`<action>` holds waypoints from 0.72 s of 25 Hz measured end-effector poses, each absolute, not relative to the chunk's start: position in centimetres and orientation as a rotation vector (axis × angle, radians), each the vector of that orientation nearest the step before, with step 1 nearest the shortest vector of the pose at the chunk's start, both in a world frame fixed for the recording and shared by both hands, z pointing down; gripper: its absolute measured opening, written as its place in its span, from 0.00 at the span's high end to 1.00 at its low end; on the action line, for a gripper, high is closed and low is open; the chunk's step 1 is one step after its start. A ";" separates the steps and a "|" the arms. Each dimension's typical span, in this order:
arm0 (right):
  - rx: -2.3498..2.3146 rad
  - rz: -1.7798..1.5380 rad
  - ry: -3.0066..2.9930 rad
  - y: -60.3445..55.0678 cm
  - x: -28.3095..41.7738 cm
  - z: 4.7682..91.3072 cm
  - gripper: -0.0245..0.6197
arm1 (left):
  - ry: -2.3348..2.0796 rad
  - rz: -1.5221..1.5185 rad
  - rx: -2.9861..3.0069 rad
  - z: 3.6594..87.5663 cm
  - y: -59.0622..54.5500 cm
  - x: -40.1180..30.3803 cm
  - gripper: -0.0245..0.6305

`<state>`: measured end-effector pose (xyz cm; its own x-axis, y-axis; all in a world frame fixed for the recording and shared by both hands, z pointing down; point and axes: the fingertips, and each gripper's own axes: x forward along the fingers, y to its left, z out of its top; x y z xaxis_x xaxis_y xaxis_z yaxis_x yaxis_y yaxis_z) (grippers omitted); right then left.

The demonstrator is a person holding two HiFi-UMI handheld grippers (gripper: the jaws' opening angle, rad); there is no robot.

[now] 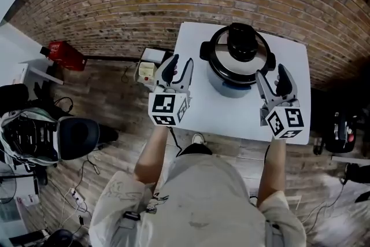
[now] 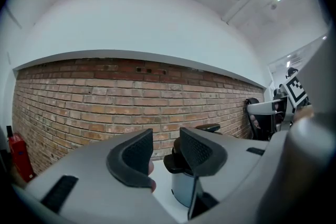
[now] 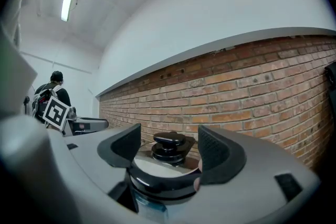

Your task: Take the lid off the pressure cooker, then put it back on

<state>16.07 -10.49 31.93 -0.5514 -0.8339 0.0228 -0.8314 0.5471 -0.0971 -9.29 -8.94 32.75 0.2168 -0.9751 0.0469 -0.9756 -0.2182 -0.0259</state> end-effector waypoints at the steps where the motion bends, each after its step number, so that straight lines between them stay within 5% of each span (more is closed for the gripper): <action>1: -1.475 -0.140 2.743 -11.2 15.6 31.7 0.44 | -1.956 0.074 2.449 32.5 -9.8 -9.7 0.69; 18: -1.522 -0.031 2.739 -17.1 11.8 30.7 0.44 | -1.786 0.054 2.576 33.5 -18.4 -11.3 0.69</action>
<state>11.83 -17.09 30.74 -0.5281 -0.8492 0.0024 -0.8490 0.5279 -0.0213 -11.27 -18.45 33.49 0.3503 -0.9361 0.0322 -0.9363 -0.3509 -0.0138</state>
